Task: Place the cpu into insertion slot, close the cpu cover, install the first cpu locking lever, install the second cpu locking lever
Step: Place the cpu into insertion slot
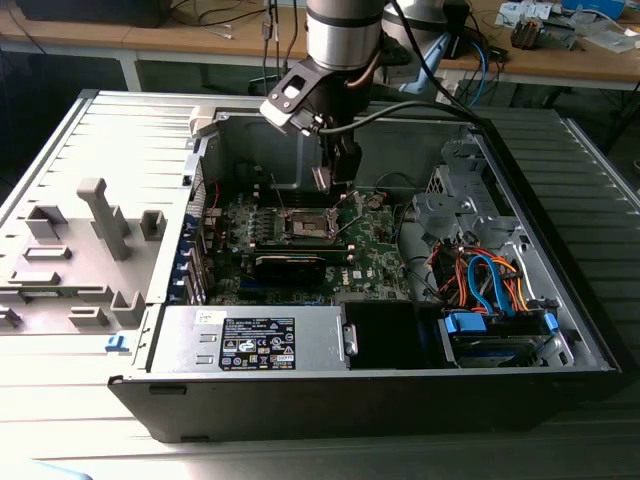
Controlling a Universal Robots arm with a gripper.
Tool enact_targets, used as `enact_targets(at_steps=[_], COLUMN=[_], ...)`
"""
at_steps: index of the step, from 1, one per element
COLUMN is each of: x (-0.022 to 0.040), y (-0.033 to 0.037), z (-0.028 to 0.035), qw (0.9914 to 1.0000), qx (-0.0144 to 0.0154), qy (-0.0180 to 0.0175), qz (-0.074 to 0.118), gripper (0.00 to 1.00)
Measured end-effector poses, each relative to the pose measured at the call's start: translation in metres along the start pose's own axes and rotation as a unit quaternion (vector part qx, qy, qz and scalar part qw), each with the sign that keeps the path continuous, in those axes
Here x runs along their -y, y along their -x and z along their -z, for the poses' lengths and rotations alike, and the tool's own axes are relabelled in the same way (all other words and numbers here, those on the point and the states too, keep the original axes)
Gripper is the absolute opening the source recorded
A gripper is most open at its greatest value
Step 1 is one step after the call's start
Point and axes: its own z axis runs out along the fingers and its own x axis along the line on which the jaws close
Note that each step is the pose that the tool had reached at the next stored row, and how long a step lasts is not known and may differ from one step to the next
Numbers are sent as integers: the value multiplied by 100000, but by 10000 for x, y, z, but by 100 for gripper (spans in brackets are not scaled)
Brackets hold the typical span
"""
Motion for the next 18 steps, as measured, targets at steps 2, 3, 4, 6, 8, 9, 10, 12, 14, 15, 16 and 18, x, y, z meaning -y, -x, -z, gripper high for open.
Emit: enact_targets(at_steps=[2, 3, 4, 6, 8, 9, 10, 12, 14, 15, 16, 18], x=[0, 0, 0, 0, 1, 1, 1, 1, 1, 1, 1, 1], y=[0, 0, 0, 0, 1, 1, 1, 1, 1, 1, 1, 1], z=[-2, -3, -4, -7, -10, -11, -12, -16, -17, -17, -18, -18], qw=[99999, 99997, 99993, 99973, 99952, 99941, 99929, 99897, 99871, 99871, 99871, 99871], qx=[123, 206, 319, 645, 830, 866, 885, 914, 933, 934, 932, 934], qy=[-6, -13, -25, -53, -62, -68, -67, -56, -50, -49, -49, -46], qz=[-506, -806, -1161, -2239, -2986, -3323, -3655, -4437, -4981, -4983, -4988, -4999], gripper=[55, 55, 55, 55, 55, 55, 55, 55, 55, 55, 55, 55])
